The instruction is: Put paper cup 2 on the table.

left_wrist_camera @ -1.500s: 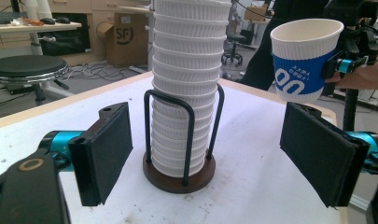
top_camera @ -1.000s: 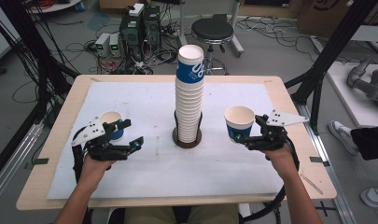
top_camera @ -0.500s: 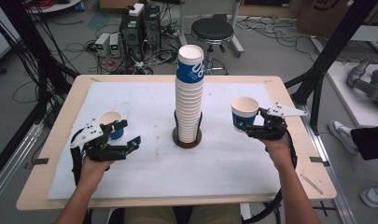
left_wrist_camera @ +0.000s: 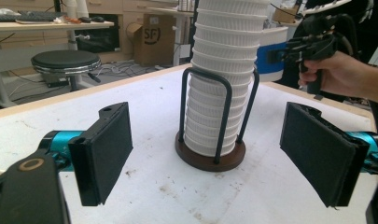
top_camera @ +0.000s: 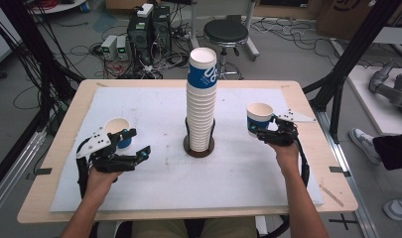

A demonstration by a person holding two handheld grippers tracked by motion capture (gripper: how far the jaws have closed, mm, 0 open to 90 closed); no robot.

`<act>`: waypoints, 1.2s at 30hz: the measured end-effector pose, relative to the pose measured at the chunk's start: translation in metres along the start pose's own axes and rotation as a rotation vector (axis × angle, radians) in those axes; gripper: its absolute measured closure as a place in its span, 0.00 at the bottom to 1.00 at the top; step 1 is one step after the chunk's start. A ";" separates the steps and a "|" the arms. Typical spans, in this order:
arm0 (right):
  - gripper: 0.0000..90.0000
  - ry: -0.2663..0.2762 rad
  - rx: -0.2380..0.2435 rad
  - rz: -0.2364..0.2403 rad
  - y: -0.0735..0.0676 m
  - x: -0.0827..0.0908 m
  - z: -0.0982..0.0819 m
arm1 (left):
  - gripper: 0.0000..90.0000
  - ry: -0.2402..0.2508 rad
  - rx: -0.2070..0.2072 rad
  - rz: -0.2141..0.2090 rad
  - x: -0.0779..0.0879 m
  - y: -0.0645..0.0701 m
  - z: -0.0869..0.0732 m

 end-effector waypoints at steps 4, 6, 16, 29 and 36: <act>0.28 -0.003 -0.018 -0.021 0.003 -0.009 -0.004 | 0.19 -0.001 0.004 0.004 0.000 -0.001 -0.001; 0.28 -0.037 -0.018 -0.062 0.003 -0.018 -0.009 | 0.19 -0.003 0.008 0.002 0.000 -0.001 -0.003; 0.28 -0.114 -0.072 -0.075 0.011 -0.026 -0.033 | 0.19 -0.011 0.009 -0.005 -0.001 -0.001 -0.004; 0.24 -0.166 -0.079 -0.064 0.011 -0.015 -0.039 | 0.19 -0.019 0.013 -0.004 -0.003 0.000 -0.007; 0.18 -0.206 -0.094 -0.026 0.011 -0.005 -0.040 | 0.19 -0.023 0.017 -0.008 -0.004 0.001 -0.008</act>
Point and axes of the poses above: each handheld gripper's, and its own axes: x roughly backward along the jaws, z roughly out of its top, y roughly to its right, the point moved 1 cm from there along -x, roughly forward along the jaws, and after that the axes turned 6 degrees about z, right-handed, at the moved point
